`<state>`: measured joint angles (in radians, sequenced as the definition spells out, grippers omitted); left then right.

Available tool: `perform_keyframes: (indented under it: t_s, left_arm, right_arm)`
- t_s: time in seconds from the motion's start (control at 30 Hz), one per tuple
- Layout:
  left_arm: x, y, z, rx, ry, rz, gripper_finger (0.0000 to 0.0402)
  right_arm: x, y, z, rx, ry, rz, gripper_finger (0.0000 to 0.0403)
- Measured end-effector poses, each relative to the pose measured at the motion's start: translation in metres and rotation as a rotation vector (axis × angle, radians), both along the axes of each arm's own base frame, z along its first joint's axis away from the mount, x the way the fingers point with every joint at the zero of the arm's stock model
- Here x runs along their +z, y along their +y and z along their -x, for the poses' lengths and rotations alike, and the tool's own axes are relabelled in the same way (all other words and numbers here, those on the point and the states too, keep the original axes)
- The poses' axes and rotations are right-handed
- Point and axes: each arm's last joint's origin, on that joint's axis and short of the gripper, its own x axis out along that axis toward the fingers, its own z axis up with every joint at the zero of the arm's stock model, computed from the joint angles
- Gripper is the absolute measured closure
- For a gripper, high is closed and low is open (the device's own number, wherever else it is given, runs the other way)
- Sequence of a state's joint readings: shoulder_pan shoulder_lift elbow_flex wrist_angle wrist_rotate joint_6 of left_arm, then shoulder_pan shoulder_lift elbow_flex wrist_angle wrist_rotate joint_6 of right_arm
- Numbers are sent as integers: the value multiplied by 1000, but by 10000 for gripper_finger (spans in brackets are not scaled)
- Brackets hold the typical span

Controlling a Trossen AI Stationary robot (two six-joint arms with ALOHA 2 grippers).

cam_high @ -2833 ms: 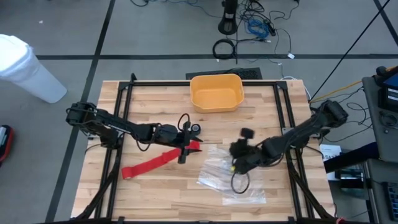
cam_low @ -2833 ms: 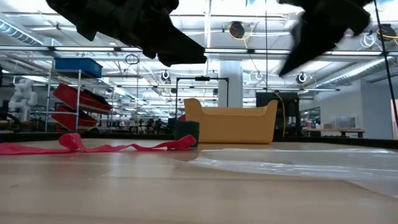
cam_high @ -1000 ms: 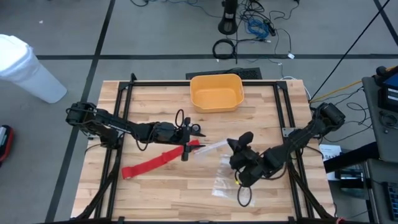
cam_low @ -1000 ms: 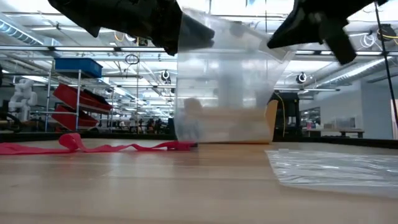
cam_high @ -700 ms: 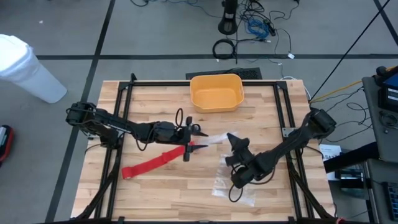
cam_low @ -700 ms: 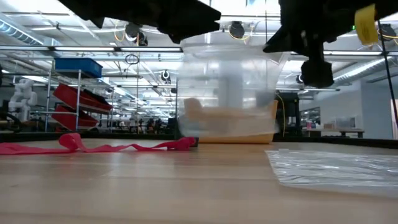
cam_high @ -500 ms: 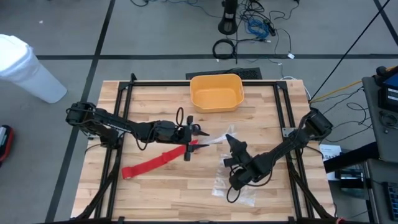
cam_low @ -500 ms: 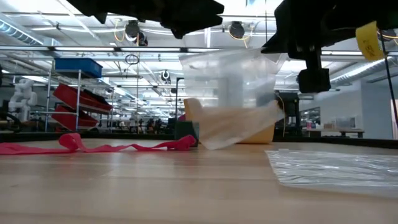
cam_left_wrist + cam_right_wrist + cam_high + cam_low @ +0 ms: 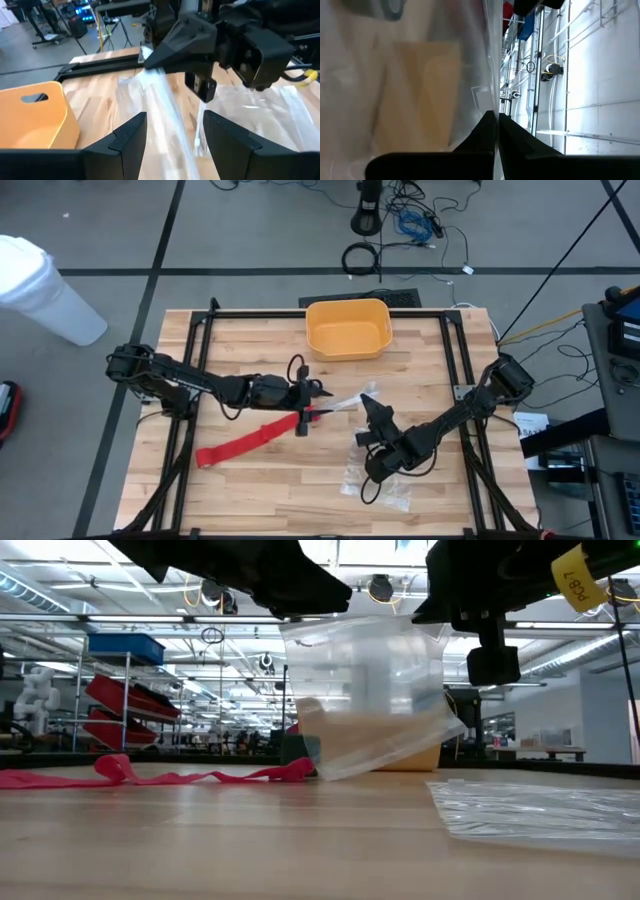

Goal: Roll bandage
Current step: Open the transparent zip bag

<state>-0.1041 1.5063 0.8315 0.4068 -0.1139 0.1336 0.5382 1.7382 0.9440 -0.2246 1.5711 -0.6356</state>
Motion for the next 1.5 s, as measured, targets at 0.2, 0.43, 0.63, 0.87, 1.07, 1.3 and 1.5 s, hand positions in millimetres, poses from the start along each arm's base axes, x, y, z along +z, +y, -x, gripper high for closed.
perform_keyframes:
  t_s: [0.2,0.43,0.63,0.87,1.07,1.3,1.5]
  left_arm:
    - [-4,7,0,27,39,18,217]
    - [-6,9,1,31,60,12,288]
    - [-6,8,1,-1,62,15,381]
    - [-6,6,1,-66,61,-7,392]
    - [-4,3,0,-83,38,-15,384]
    - [-3,3,0,-69,31,-17,356]
    - [-6,2,1,-89,57,-91,394]
  right_arm:
    - [5,1,-6,-7,-33,-20,403]
    - [27,8,-18,-8,-119,-70,403]
    - [40,12,-25,-6,-158,-96,401]
    - [40,12,-25,-4,-167,-103,400]
    - [40,12,-25,-8,-182,-106,401]
    - [40,12,-25,-3,-180,-113,400]
    - [40,20,-22,32,-286,-200,375]
